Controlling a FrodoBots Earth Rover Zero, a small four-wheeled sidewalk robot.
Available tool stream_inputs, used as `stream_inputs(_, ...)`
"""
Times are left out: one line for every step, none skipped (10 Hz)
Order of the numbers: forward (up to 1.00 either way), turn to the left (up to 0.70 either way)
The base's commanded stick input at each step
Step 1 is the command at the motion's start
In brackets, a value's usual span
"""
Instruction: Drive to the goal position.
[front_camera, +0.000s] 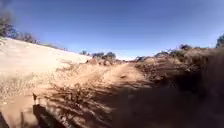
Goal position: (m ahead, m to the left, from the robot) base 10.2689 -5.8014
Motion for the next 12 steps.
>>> stream_inputs(0.5, 0.0)
stream_inputs(0.5, 0.0)
stream_inputs(0.5, 0.0)
stream_inputs(0.5, 0.0)
stream_inputs(0.5, 0.0)
stream_inputs(0.5, 0.0)
stream_inputs(0.5, 0.0)
stream_inputs(0.5, 0.0)
stream_inputs(0.5, 0.0)
stream_inputs(0.5, 0.0)
stream_inputs(0.5, 0.0)
stream_inputs(0.5, 0.0)
